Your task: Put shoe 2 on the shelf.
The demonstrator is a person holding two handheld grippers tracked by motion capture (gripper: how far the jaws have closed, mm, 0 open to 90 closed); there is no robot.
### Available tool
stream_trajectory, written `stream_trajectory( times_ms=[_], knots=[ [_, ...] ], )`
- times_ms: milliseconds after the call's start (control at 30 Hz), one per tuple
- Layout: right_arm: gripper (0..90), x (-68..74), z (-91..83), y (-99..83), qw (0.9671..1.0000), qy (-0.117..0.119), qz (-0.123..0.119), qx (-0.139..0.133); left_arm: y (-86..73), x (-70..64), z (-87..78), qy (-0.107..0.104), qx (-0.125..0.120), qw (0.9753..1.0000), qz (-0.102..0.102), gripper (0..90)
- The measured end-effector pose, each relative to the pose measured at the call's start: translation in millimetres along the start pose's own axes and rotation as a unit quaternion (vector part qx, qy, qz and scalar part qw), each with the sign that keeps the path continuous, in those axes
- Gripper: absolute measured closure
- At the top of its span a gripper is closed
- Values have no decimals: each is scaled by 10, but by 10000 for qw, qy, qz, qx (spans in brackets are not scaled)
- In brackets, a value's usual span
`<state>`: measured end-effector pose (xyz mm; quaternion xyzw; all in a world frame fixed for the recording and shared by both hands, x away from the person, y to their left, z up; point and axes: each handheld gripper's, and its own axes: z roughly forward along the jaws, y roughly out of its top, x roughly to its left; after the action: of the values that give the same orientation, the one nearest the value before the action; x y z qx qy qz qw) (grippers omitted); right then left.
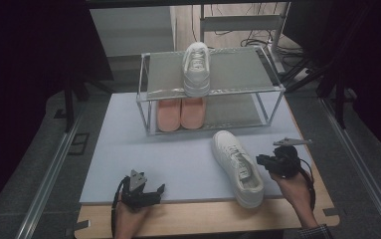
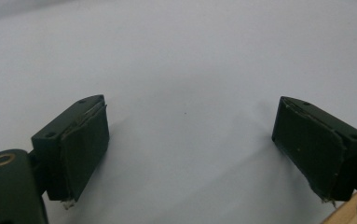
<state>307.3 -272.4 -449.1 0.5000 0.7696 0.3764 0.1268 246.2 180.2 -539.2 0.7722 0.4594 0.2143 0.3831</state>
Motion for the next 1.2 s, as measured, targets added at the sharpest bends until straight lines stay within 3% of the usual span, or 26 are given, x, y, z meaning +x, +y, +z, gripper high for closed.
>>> stream_trajectory(
  times_ms=[133,333,533,733,833,1033,1200],
  knots=[
    [752,41,-108,-40,9999,149,-32,-80,0,0,0,1,1,10000,1,109],
    [631,124,-226,-61,9994,276,-123,-179,0,0,0,0,-1,10000,0,109],
    [518,194,-199,-49,9981,545,-247,-167,0,0,0,-1,-1,10000,0,109],
    [515,227,-38,-11,9982,497,-335,48,0,0,0,0,0,10000,0,109],
    [596,241,24,-5,9987,326,-333,216,0,0,0,-1,0,10000,0,109],
    [789,207,-28,-7,9993,315,7,203,0,0,0,-1,-1,10000,0,109],
    [821,70,-17,-16,9940,783,741,173,0,1,0,-1,-1,10000,-1,109]
  ],
)
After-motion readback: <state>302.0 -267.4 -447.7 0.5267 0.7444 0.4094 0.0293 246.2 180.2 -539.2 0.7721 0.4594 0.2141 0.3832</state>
